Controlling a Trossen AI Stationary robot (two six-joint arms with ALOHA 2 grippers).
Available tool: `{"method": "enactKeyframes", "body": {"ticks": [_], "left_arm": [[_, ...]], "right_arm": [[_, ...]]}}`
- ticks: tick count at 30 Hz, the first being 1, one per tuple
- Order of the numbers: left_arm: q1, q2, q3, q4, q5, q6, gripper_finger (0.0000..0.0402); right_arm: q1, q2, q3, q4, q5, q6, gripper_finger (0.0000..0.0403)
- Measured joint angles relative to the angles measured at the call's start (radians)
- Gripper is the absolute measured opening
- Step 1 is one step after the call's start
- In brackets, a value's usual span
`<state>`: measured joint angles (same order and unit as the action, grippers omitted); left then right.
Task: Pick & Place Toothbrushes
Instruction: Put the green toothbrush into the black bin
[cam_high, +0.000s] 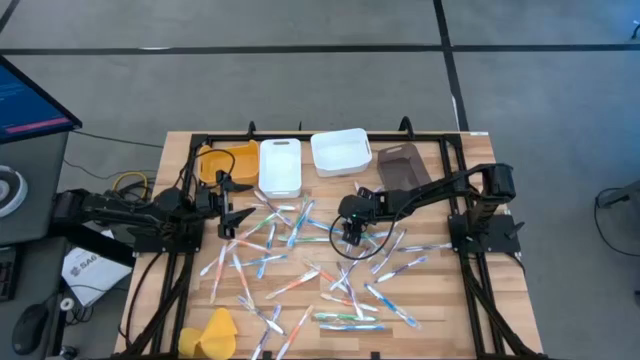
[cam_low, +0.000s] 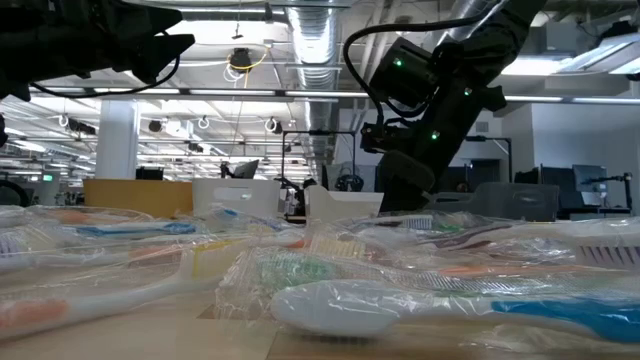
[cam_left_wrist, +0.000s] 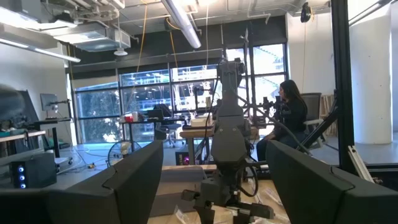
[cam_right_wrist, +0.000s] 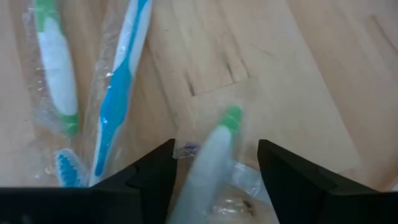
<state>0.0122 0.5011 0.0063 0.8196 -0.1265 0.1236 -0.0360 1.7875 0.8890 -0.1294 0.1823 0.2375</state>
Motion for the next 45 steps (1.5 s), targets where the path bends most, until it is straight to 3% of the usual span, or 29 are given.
{"method": "enactKeyframes", "body": {"ticks": [12,19,29,35,45], "left_arm": [[0.000,-0.001,0.000,0.001,0.000,0.000,0.0281],[0.000,-0.001,0.000,0.001,0.000,0.000,0.0281],[0.000,-0.001,0.000,0.001,0.000,0.000,0.0281],[0.000,0.000,0.000,0.000,0.000,0.000,0.0281],[0.000,0.018,0.000,0.000,0.000,0.000,0.0281]], "right_arm": [[0.009,-0.002,0.000,0.002,0.000,-0.043,0.0016],[0.037,-0.002,0.014,-0.015,-0.001,-0.045,0.0018],[0.093,-0.002,0.197,-0.203,0.000,-0.073,0.0011],[0.121,-0.002,0.269,-0.220,0.000,-0.093,0.0019],[0.127,-0.002,0.293,-0.256,0.002,-0.116,0.0016]]}}
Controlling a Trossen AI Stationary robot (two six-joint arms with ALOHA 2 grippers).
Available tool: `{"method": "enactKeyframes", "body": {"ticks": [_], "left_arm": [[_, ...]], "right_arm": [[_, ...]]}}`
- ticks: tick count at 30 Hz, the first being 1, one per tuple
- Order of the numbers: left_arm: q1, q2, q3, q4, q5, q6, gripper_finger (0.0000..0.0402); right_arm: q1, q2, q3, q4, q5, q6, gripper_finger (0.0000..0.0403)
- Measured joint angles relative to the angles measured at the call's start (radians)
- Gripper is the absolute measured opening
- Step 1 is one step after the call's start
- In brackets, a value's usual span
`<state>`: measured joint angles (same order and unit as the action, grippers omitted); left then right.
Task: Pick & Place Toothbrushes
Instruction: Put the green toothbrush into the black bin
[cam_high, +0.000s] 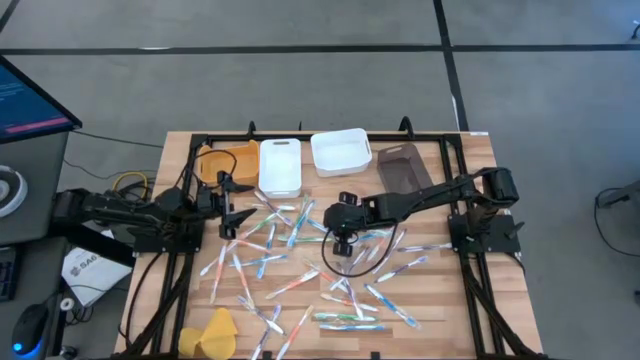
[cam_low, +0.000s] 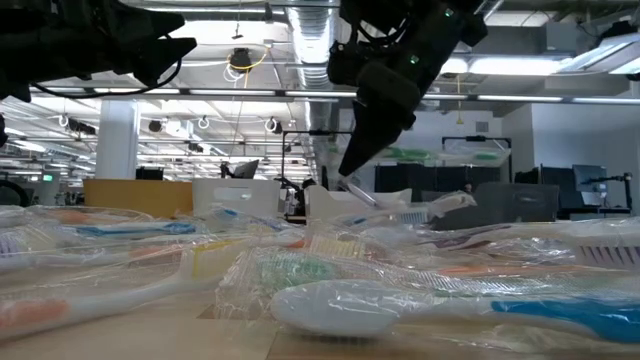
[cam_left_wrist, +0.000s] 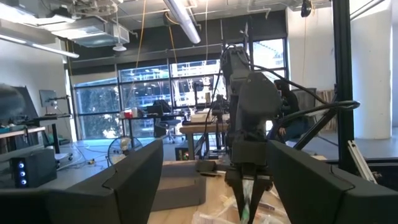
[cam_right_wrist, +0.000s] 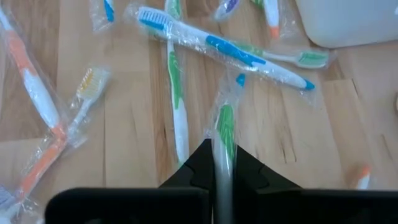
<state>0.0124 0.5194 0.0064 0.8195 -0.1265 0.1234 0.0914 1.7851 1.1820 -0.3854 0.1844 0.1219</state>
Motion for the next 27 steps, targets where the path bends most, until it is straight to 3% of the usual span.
{"method": "enactKeyframes", "body": {"ticks": [17,23,27], "left_arm": [[0.000,0.000,0.000,0.000,0.000,0.000,0.0281],[0.000,0.000,0.000,0.000,0.000,0.000,0.0281],[0.000,0.000,0.000,0.000,0.000,0.000,0.0281]], "right_arm": [[0.000,0.000,0.000,-0.027,0.004,0.002,0.0012],[0.000,0.000,0.000,-0.027,0.004,0.002,0.0042],[0.000,0.000,0.000,-0.030,0.003,0.001,0.0024]]}}
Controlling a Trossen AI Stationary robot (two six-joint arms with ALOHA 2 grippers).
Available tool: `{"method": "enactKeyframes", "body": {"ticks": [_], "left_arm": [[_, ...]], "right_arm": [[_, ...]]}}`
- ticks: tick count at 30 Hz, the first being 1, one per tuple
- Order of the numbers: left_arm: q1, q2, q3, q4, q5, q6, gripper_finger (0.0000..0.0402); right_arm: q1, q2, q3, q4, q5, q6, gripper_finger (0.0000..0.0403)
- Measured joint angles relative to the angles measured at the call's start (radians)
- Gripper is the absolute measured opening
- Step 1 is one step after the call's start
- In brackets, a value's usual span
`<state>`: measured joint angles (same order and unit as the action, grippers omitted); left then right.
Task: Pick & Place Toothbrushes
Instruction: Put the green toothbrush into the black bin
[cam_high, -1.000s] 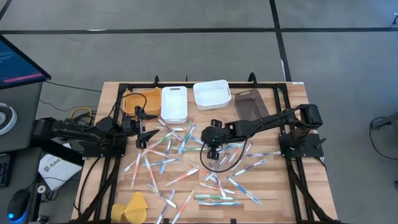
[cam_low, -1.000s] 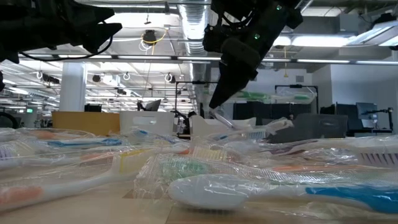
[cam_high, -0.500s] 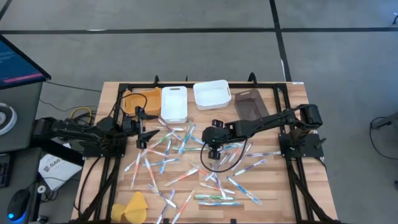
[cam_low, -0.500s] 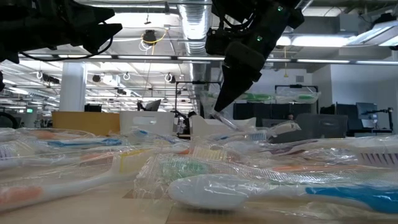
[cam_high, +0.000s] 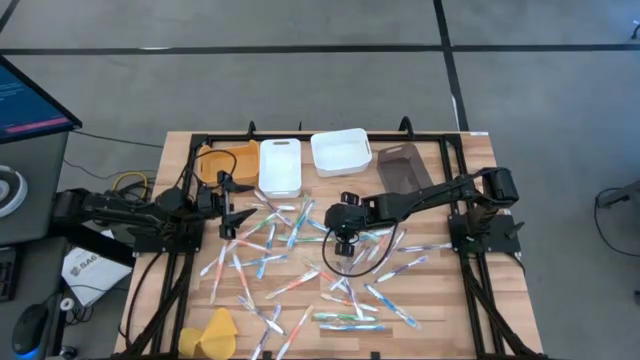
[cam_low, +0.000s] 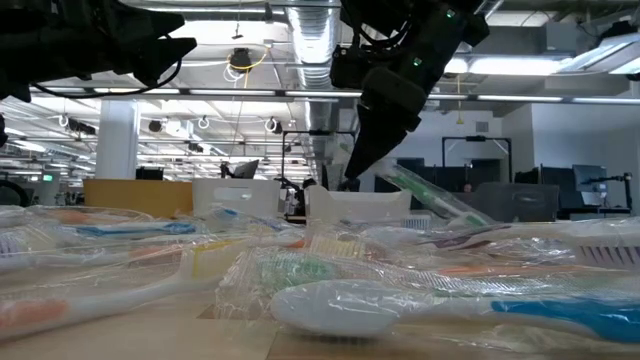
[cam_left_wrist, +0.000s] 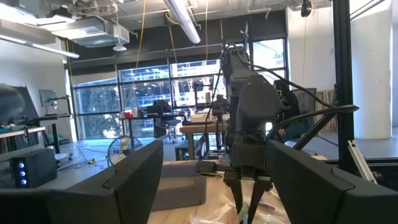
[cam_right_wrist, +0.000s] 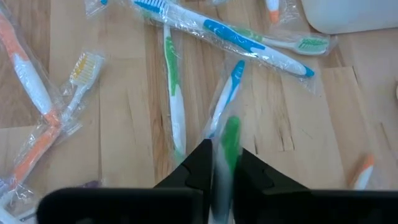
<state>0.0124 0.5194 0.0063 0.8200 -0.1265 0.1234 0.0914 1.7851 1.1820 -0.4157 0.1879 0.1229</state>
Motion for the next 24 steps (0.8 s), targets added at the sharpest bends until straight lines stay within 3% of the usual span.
{"method": "enactKeyframes", "body": {"ticks": [13,24], "left_arm": [[0.000,0.000,0.000,0.000,0.000,0.000,0.0281],[0.000,0.006,0.000,0.000,0.000,0.003,0.0281]], "right_arm": [[0.000,-0.009,0.000,-0.066,0.004,0.009,0.0012],[-0.001,-0.246,0.001,-0.200,0.098,0.065,0.0013]]}}
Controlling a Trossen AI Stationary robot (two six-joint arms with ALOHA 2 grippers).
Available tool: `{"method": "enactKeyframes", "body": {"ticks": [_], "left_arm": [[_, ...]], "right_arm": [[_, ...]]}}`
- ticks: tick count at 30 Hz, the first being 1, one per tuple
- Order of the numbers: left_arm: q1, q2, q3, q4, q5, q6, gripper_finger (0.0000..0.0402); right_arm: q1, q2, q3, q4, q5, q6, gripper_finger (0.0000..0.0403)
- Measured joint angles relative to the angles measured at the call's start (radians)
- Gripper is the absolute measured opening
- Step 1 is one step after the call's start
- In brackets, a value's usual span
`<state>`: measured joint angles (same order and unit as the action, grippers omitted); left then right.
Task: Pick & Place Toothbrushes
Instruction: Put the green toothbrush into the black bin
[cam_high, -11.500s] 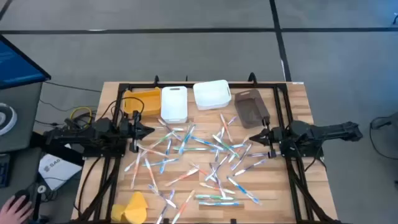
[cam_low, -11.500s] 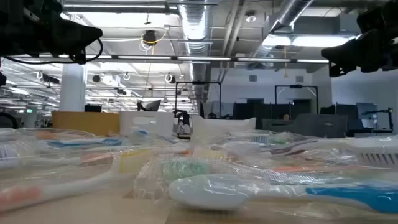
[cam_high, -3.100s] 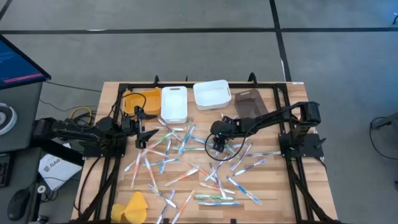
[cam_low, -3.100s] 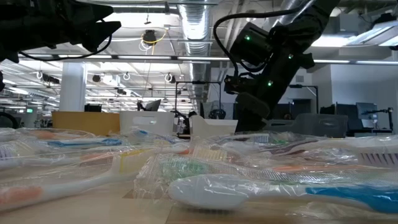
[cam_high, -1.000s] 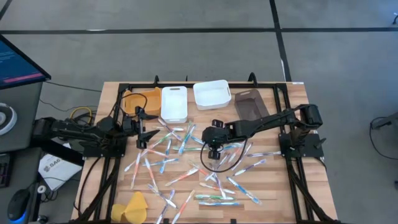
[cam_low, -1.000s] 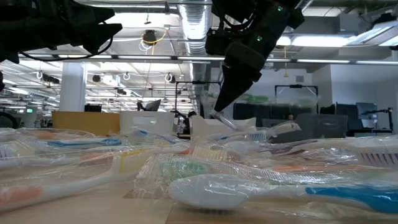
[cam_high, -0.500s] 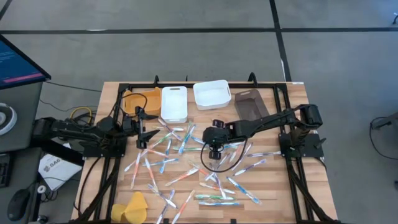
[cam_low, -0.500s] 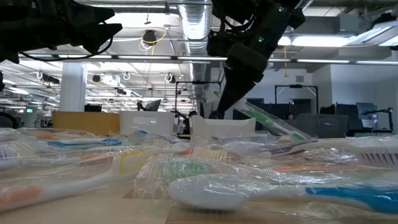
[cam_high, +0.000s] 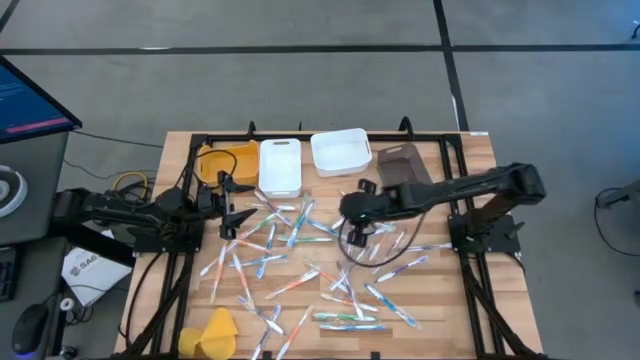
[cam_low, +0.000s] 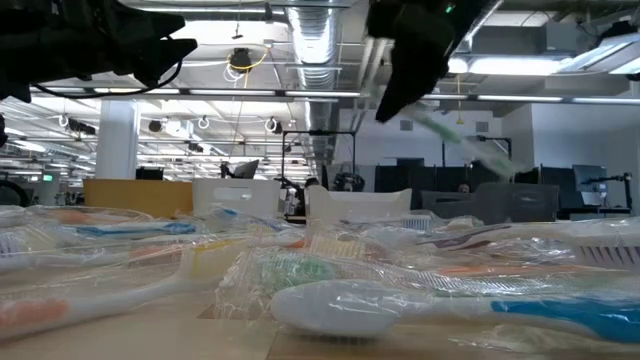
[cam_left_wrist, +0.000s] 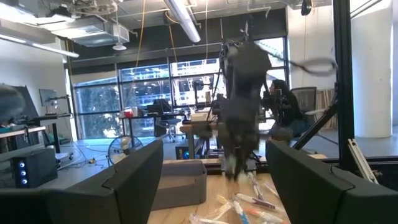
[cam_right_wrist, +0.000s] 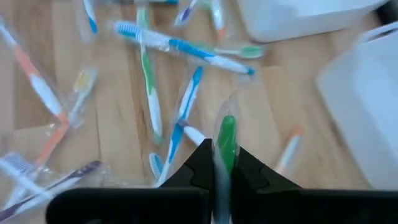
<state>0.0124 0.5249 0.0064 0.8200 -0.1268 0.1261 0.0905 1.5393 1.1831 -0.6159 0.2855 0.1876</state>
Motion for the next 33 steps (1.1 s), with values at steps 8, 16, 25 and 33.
{"method": "enactKeyframes", "body": {"ticks": [8,16,25,33], "left_arm": [[0.000,0.002,0.000,0.001,0.000,0.000,0.0281],[0.000,0.002,0.000,0.001,-0.005,0.001,0.0281],[0.000,0.002,0.000,0.006,-0.005,0.001,0.0281],[0.000,0.009,0.000,0.000,-0.004,-0.003,0.0281]], "right_arm": [[-0.070,-0.222,0.000,-0.223,0.163,0.153,0.0013],[-0.267,-0.332,0.000,-0.248,0.161,0.157,0.0013],[-0.506,-0.271,-0.066,-0.165,0.063,0.039,0.0020],[-0.622,-0.257,-0.159,-0.080,0.000,0.022,0.0015]]}}
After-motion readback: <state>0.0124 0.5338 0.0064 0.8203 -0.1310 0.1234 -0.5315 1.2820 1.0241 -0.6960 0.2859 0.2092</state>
